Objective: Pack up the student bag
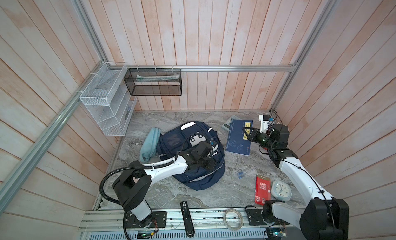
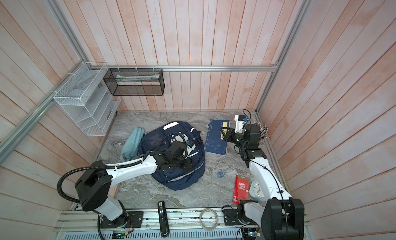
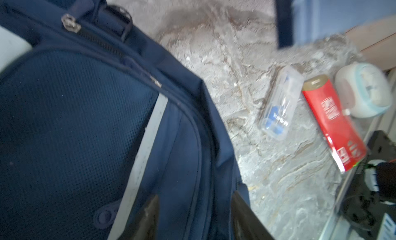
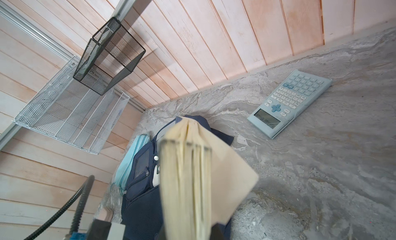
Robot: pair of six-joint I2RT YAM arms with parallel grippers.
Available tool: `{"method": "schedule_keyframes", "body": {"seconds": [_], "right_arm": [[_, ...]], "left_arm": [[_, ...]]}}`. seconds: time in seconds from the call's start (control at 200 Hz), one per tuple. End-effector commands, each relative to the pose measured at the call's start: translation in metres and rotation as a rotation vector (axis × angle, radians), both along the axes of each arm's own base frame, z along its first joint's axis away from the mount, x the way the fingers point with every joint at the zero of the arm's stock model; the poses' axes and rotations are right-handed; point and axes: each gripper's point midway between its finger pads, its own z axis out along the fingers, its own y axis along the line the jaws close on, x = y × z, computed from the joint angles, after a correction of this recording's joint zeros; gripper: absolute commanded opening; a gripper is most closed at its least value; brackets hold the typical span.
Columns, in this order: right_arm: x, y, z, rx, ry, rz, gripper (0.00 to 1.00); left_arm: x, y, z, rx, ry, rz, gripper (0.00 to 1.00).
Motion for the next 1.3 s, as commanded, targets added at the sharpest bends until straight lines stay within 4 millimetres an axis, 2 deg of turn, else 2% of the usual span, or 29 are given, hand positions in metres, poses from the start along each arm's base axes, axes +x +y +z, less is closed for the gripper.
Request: {"method": "schedule_keyframes", "body": {"seconds": [0.0,0.065,0.155,0.265,0.275,0.295,0.375,0.485,0.525,0.575,0.615,0.64,0.68,0.69,0.815,0.925,0.945,0.995,1.09,1.18,1.295], "right_arm": [[-0.005,-0.001,0.009,0.014,-0.018,-0.008,0.0],[-0.006,-0.001,0.009,0.014,-0.02,-0.008,0.0],[-0.008,-0.001,0.011,0.008,-0.026,-0.007,0.0],[-0.009,-0.003,0.008,-0.008,-0.018,-0.013,0.0],[-0.009,-0.003,0.007,-0.01,-0.016,-0.014,0.0],[-0.009,-0.003,0.007,-0.011,-0.015,-0.015,0.0],[-0.009,-0.004,0.004,-0.014,-0.009,-0.019,0.0],[-0.009,-0.003,0.003,-0.003,-0.006,-0.018,0.0],[-0.009,-0.002,0.003,0.005,-0.005,-0.015,0.0],[-0.01,-0.001,0.002,0.014,-0.001,-0.008,0.0],[-0.01,0.0,0.0,0.019,0.003,-0.002,0.0],[-0.011,0.001,-0.002,0.022,0.009,0.004,0.0],[-0.013,0.002,-0.005,0.023,0.016,0.011,0.0],[-0.014,0.003,-0.007,0.024,0.021,0.013,0.0],[-0.023,0.0,-0.025,0.024,0.058,-0.004,0.0],[-0.034,-0.002,-0.043,0.078,0.095,-0.034,0.0],[-0.037,-0.001,-0.047,0.092,0.106,-0.04,0.0],[-0.042,0.0,-0.054,0.123,0.121,-0.055,0.0],[-0.054,0.02,-0.06,0.179,0.13,-0.039,0.0],[-0.061,0.039,-0.065,0.227,0.147,-0.027,0.0],[-0.061,0.051,-0.068,0.314,0.153,-0.06,0.0]], "left_arm": [[0.011,0.018,-0.017,0.128,-0.058,0.051,0.55],[0.013,0.02,-0.021,0.163,-0.076,0.067,0.55],[0.005,0.012,-0.027,0.176,-0.076,0.026,0.56],[-0.005,0.007,-0.036,0.197,-0.064,-0.014,0.63],[-0.013,0.001,-0.036,0.201,-0.067,-0.038,0.63],[-0.017,-0.001,-0.038,0.209,-0.07,-0.049,0.65],[-0.022,-0.002,-0.043,0.227,-0.072,-0.061,0.73],[-0.013,0.011,-0.058,0.328,-0.098,-0.01,0.76],[-0.006,0.016,-0.064,0.375,-0.115,0.022,0.71],[-0.001,0.019,-0.069,0.409,-0.126,0.04,0.6],[0.0,0.016,-0.069,0.398,-0.127,0.038,0.41],[0.0,0.013,-0.067,0.384,-0.126,0.038,0.23],[0.0,0.007,-0.061,0.352,-0.127,0.032,0.02],[0.001,0.006,-0.059,0.344,-0.129,0.031,0.0],[0.011,-0.006,-0.023,0.267,-0.175,0.039,0.0],[0.025,-0.018,0.029,0.137,-0.209,0.046,0.0],[0.04,-0.009,0.039,0.111,-0.209,0.082,0.0],[0.052,-0.006,0.062,0.039,-0.205,0.106,0.0],[0.065,-0.007,0.105,-0.114,-0.207,0.097,0.0],[0.068,-0.011,0.137,-0.189,-0.229,0.08,0.0],[0.071,-0.015,0.157,-0.21,-0.246,0.069,0.0]]}}
